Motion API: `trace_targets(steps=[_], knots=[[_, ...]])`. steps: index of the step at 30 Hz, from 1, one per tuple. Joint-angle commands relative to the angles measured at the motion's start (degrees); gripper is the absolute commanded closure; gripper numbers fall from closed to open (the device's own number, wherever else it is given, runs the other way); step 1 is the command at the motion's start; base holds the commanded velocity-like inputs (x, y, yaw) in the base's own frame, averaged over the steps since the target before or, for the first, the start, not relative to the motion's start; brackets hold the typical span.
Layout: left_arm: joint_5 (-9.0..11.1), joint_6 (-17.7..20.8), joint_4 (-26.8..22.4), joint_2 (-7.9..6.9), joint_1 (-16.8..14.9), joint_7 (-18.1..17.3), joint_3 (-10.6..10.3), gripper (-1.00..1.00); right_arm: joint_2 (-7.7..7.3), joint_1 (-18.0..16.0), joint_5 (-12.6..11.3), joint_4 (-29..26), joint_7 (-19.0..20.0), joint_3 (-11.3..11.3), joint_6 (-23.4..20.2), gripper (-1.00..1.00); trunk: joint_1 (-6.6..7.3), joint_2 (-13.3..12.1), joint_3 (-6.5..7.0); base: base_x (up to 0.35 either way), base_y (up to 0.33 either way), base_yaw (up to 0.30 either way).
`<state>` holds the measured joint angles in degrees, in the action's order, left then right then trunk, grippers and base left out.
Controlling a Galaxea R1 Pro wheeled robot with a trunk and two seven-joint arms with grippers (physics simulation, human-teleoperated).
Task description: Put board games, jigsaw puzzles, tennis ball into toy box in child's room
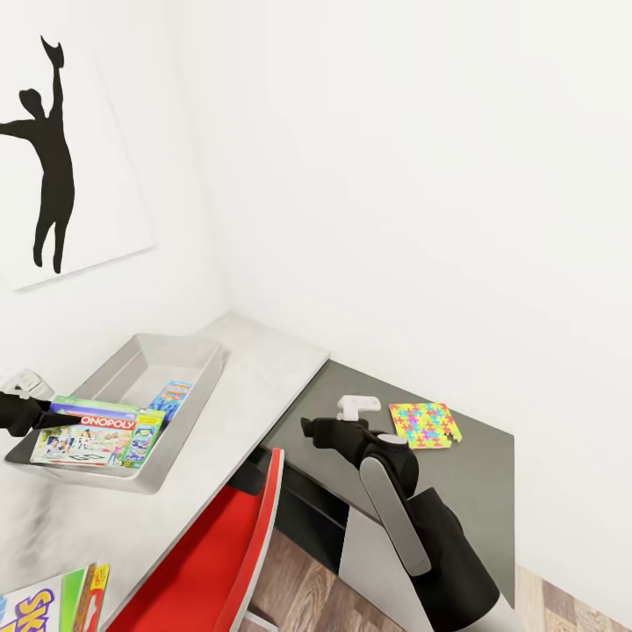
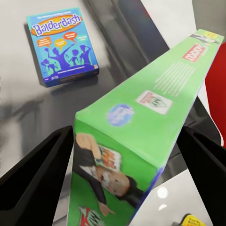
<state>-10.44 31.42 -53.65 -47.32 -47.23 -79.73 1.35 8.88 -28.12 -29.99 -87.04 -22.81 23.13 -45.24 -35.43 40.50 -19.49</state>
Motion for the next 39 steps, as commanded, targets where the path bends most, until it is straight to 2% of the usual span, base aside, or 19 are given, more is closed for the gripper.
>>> trace_targets(steps=[1,10,11,39], knots=[[-0.45,0.58,-0.05,0.03,-0.06,-0.42,0.13,1.00,0.00,-0.05,-0.60,-0.06,-0.59,0.04,-0.10,-1.00,-0.01,0.07,-0.08,0.000,0.000,0.000],[-0.46,0.58,-0.05,0.03,-0.04,-0.41,0.13,1.00,0.00,-0.01,-0.60,-0.06,-0.57,-0.01,-0.03,-1.00,-0.01,0.07,-0.08,0.000,0.000,0.000],[-0.46,0.58,-0.05,0.03,-0.05,-0.37,0.14,-1.00,0.00,-0.01,-0.60,-0.06,-0.57,-0.01,-0.03,-1.00,-0.01,0.07,-0.08,0.000,0.000,0.000],[-0.46,0.57,-0.05,0.09,-0.05,1.16,-0.03,-1.00,0.00,0.00,-0.60,-0.06,-0.57,-0.01,-0.03,-1.00,-0.01,0.07,-0.08,0.000,0.000,0.000]])
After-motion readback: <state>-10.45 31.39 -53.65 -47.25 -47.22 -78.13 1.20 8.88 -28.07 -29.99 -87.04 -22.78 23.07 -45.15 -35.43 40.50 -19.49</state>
